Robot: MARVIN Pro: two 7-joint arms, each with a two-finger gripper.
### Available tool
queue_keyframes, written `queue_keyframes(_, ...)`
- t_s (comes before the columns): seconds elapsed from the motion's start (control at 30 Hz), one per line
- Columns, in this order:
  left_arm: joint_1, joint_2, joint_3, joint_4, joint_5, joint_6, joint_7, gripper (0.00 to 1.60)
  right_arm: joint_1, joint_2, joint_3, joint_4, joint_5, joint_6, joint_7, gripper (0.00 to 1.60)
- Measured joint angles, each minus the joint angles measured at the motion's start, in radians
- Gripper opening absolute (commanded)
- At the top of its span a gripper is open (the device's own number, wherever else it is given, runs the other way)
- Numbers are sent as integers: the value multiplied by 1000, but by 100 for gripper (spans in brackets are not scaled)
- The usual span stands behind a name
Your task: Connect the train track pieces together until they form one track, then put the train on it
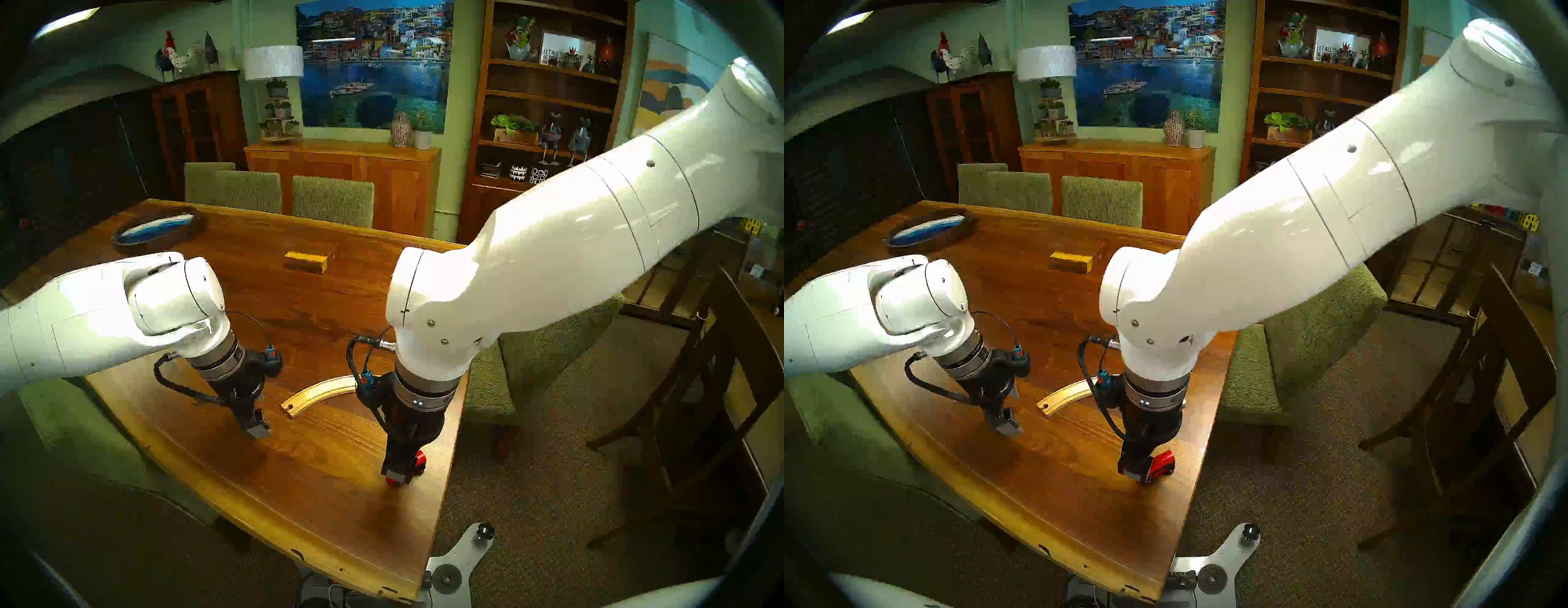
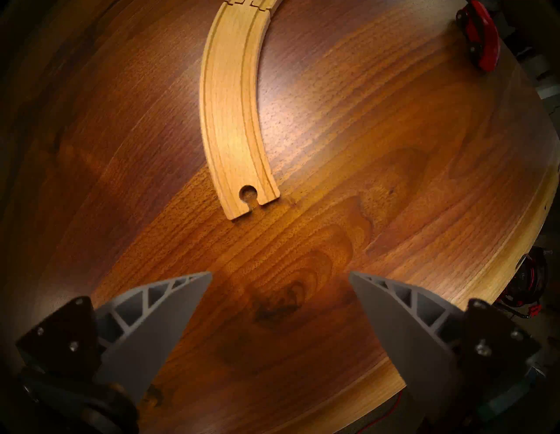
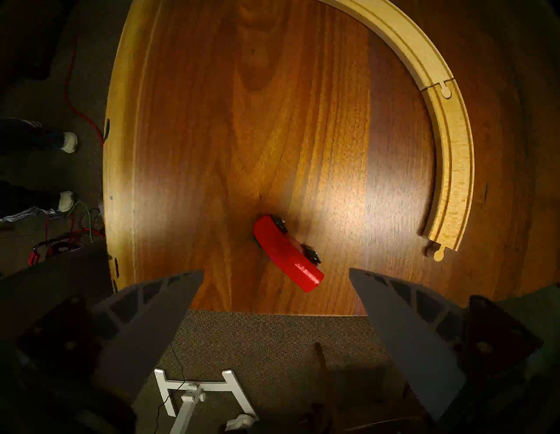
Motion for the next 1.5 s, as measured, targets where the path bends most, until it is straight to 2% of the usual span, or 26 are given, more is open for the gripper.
queue_keyframes(0.6,0,-2,0,0,-7,0,0,160,-57,-16,-40,9,-61,-45,-11,160)
queue_keyframes(1.03,0,-2,0,1,-10,0,0,160,-100,-13,-76,37,-110,-66,35,160)
queue_keyframes(1.5,0,-2,0,1,-11,0,0,160,-154,-23,-108,106,-182,-89,102,160)
